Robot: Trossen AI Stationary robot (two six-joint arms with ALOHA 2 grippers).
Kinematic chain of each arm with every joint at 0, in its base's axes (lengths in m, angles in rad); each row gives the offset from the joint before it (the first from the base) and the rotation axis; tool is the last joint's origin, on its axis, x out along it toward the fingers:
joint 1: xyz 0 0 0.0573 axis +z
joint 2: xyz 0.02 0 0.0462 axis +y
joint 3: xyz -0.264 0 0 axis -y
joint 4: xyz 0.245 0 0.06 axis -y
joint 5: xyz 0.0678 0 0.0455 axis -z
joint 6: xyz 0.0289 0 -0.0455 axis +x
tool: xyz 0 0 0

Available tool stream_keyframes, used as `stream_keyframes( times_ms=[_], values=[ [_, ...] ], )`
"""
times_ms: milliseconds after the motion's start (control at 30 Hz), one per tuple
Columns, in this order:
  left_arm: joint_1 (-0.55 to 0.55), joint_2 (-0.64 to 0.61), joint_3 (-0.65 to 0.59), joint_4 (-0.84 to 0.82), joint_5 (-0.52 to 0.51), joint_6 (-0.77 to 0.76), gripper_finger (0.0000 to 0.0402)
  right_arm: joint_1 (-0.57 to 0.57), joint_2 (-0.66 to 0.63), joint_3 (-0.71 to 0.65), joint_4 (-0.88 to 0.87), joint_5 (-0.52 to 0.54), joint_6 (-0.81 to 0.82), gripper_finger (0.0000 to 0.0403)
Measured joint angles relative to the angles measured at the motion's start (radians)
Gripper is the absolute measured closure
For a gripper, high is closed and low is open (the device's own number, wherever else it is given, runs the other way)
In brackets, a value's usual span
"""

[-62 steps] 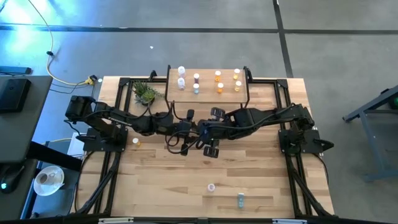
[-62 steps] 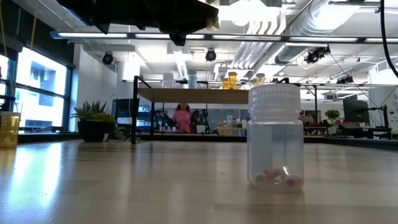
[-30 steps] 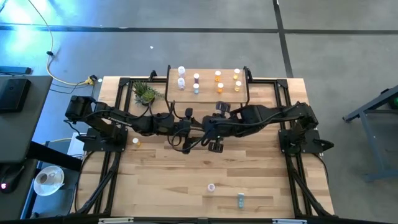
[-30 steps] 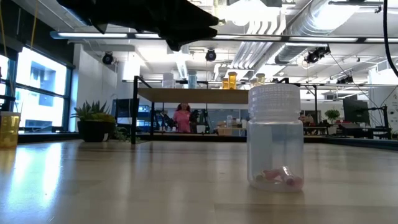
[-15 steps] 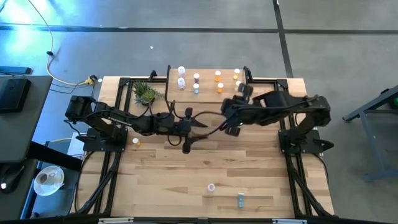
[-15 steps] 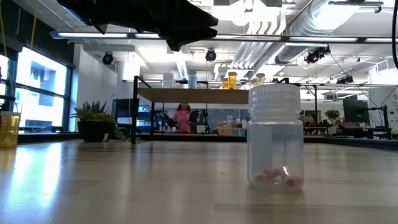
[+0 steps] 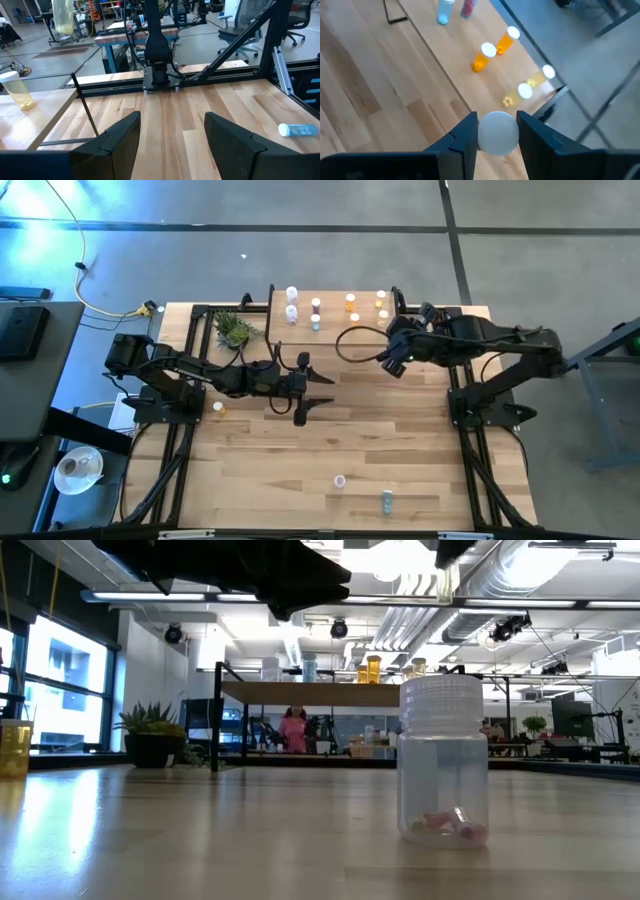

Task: Pick and place medicine bottles onto shelf by color
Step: Put the yellow pill bottle on the shelf aligned with the yellow pill bottles

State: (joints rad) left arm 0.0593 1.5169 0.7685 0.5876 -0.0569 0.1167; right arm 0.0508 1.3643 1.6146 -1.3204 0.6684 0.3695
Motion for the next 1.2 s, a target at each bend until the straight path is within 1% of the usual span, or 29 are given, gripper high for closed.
stream_keyframes(
  times_ms=[167,267,367,467,567,733,900,1200],
  values=[
    [0.000,0.000,0.000,0.000,-0.008,0.000,0.0190,-0.080,-0.108,-0.215,0.204,-0.086,-0.009,0.0293],
    [0.000,0.000,0.000,0.002,-0.008,0.000,0.0190,-0.139,-0.141,-0.297,0.265,-0.115,-0.007,0.0293],
    [0.000,0.000,0.000,0.002,-0.008,0.000,0.0190,-0.205,-0.142,-0.343,0.309,-0.150,-0.008,0.0293],
    [0.000,0.000,0.000,0.002,-0.008,0.000,0.0190,-0.277,-0.122,-0.354,0.355,-0.222,-0.023,0.0293],
    [0.000,0.000,0.000,0.002,-0.008,0.008,0.0190,-0.331,-0.092,-0.355,0.403,-0.272,-0.062,0.0293],
    [0.000,0.000,0.000,0.002,-0.008,0.019,0.0190,-0.374,-0.039,-0.355,0.431,-0.334,-0.098,0.0293],
    [0.000,0.000,0.000,0.001,-0.008,0.019,0.0190,-0.379,-0.003,-0.355,0.429,-0.339,-0.100,0.0293],
    [0.000,0.000,0.000,0.001,-0.008,0.018,0.0190,-0.379,-0.001,-0.355,0.429,-0.339,-0.101,0.0293]
  ],
)
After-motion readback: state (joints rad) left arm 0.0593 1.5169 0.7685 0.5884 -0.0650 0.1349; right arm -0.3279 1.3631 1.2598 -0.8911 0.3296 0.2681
